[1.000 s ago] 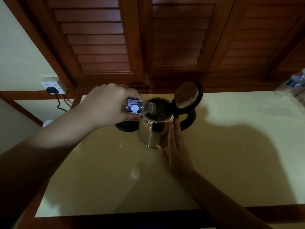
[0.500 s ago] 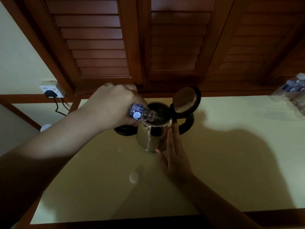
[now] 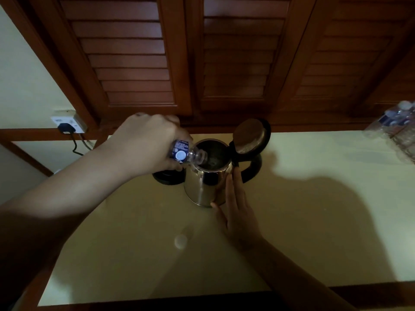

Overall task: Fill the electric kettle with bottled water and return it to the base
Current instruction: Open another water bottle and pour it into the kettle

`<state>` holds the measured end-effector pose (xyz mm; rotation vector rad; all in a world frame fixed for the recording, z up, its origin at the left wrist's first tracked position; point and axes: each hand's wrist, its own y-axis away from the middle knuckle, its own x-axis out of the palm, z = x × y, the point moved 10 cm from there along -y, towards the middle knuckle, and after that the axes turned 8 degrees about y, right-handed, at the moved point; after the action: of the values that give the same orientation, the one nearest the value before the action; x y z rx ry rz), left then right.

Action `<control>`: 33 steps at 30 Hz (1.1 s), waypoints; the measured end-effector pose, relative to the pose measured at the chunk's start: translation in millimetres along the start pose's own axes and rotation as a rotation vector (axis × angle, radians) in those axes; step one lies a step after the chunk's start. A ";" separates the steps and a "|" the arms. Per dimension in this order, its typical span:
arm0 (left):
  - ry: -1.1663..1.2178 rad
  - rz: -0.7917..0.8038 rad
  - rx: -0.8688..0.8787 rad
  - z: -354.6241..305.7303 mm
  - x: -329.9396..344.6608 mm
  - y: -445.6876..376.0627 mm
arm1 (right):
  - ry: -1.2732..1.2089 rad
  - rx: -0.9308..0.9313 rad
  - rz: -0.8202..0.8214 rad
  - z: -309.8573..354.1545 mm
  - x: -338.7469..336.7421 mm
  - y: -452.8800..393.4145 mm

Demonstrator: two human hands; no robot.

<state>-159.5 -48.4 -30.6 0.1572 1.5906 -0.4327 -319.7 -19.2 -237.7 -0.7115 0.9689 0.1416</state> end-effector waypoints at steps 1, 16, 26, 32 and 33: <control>0.014 -0.020 -0.008 3.6 -0.9 1.1 | -0.004 0.005 0.000 0.3 -1.7 -0.3; 1.069 0.031 -0.158 -41.2 90.9 87.0 | -0.531 0.115 0.127 35.8 -59.7 10.0; 1.033 -0.014 -0.121 -44.9 149.1 116.5 | -0.549 0.248 0.308 31.9 -18.3 43.6; 0.702 0.122 -0.255 -23.7 187.7 151.3 | -0.525 0.267 0.273 33.2 -13.0 42.8; 0.645 0.183 -0.246 -25.1 196.2 155.6 | -0.529 0.271 0.267 33.1 -12.8 43.6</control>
<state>-141.8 71.7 -251.1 0.2686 2.2233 -0.0308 -321.8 37.0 -236.9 -0.2666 0.5531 0.4030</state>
